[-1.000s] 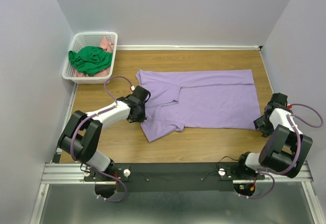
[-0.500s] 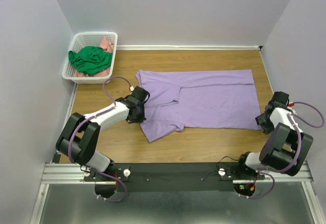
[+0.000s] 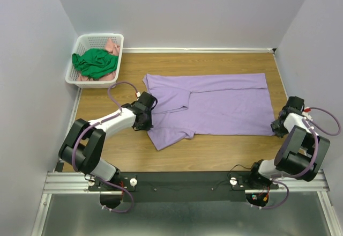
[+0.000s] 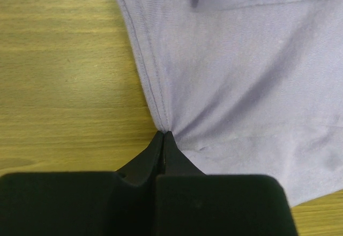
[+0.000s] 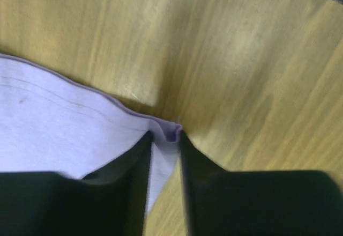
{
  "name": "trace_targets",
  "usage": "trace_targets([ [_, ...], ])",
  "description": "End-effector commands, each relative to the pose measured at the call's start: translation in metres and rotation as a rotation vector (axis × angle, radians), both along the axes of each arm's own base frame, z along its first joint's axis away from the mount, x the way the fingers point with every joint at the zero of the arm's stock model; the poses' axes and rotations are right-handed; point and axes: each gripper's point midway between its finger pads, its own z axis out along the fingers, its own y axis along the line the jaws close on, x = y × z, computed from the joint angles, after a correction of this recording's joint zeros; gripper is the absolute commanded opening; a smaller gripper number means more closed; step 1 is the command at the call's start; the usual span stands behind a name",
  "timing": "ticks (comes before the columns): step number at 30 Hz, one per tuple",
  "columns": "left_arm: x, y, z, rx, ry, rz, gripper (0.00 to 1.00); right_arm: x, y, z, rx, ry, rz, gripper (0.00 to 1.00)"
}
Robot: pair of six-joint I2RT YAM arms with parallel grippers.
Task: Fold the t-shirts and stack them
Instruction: Fold the tshirt
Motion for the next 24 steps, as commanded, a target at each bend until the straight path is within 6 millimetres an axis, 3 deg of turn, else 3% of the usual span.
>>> trace_targets([
  [1,-0.007,0.006,0.0,0.007,0.0,0.022,0.0,-0.014,0.008,-0.019,0.035,0.035,-0.025,0.24],
  [2,-0.007,0.006,0.0,0.009,0.001,0.023,0.0,-0.013,0.008,-0.017,0.038,0.025,-0.02,0.13],
  [6,-0.007,0.008,0.008,0.013,-0.004,0.037,0.0,-0.01,0.011,-0.004,0.035,-0.012,0.008,0.01],
  [10,-0.007,0.008,0.024,0.002,-0.019,0.038,0.0,-0.021,0.015,0.01,0.048,0.042,0.013,0.01],
  [13,-0.004,0.011,0.035,-0.008,-0.035,0.054,0.0,-0.016,0.011,0.03,0.019,-0.002,0.019,0.01],
  [18,0.025,0.028,0.061,-0.02,-0.102,0.118,0.0,0.005,0.002,0.058,-0.014,-0.07,0.038,0.01],
  [24,0.052,0.04,0.08,-0.049,-0.147,0.152,0.0,0.032,-0.006,0.073,-0.007,-0.091,0.117,0.0],
])
